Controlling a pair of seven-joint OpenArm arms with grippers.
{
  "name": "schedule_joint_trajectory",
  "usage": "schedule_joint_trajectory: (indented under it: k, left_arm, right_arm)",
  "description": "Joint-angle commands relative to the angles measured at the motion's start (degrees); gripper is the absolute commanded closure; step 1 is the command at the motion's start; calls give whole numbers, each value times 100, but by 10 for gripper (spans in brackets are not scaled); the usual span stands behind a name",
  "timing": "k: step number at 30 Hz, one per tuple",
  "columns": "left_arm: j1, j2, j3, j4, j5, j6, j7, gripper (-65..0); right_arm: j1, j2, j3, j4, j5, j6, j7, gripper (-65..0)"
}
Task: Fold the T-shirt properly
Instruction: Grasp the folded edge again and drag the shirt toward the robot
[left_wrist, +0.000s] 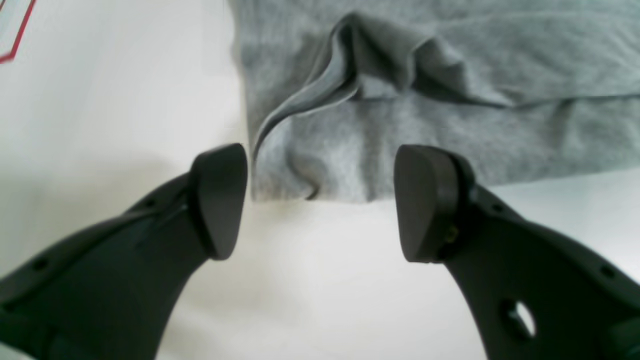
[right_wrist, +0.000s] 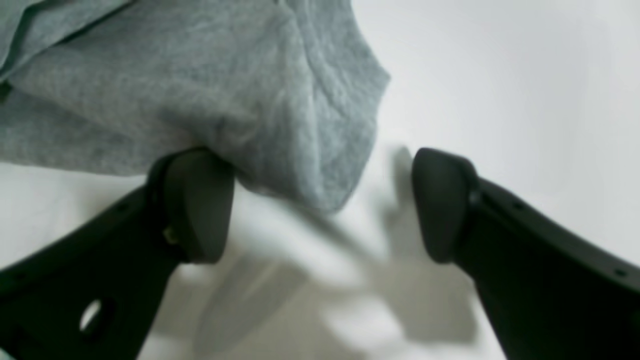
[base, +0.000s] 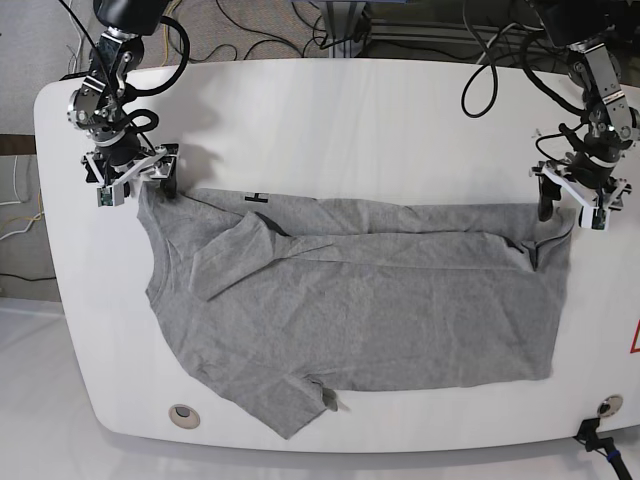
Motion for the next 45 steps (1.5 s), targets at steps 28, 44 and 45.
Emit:
schedule_joint_trajectory:
  k: [28,44,45]
  left_arm:
    - [-707,-108,-263,-1520,-67,9,-160,-432]
    - [-716,-73,-263,-1818,627,0,-160,0]
    - [-645,-73,-272,-1818,627,0,-151,0]
  right_arm:
    - [63,87,68,-27,16,-30,52,0]
    - [28,78,68,-9,16,-30,52,0]
    - [19,78,68,0,16,-30,52,0]
